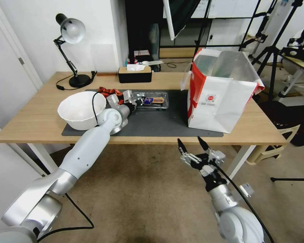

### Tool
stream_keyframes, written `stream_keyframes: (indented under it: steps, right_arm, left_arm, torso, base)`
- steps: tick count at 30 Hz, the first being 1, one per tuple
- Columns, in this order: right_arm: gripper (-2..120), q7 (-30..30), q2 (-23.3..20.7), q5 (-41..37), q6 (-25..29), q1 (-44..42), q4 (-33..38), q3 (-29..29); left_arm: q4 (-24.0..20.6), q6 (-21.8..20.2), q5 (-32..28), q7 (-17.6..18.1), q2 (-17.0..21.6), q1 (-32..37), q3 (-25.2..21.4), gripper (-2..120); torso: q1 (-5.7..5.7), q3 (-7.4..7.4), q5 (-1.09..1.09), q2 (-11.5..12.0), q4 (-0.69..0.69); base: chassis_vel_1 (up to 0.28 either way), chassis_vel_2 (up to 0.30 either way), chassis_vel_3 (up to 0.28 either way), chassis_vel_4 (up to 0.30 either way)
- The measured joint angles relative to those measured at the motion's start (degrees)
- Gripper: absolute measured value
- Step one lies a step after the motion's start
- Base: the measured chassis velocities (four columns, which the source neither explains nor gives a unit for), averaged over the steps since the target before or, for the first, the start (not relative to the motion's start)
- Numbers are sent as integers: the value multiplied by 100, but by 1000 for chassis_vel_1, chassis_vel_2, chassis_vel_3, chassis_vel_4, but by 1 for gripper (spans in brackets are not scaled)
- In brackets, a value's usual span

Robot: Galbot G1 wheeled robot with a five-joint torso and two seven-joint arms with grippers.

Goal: Close the takeout container lid, then place the container into the takeout bag.

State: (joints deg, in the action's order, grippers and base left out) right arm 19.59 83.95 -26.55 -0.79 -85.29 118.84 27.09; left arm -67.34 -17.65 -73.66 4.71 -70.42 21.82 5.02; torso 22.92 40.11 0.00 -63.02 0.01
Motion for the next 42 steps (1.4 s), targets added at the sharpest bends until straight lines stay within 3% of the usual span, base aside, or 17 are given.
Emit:
stream_keyframes:
  steps: [21, 31, 42]
  right_arm:
    - [100, -725, -173, -188, -295, 1351, -724, -1017]
    - [100, -1782, -612, -957, -897, 2419, -1023, -1255]
    - [100, -2328, -919, -1494, -1343, 3210, -1522, -1378]
  left_arm:
    - [102, -18, 30, 19, -15, -34, -63, 0]
    - [80, -38, 59, 39, -40, 13, -87, 0]
    - [60, -53, 53, 41, -22, 12, -93, 0]
  torso:
    - [-1, 0, -1, 0, 0]
    - [0, 0, -1, 0, -1]
    - [0, 0, 0, 0, -2]
  base:
    - [0, 0, 0, 0]
    - [0, 0, 0, 0]
    - [0, 0, 0, 0]
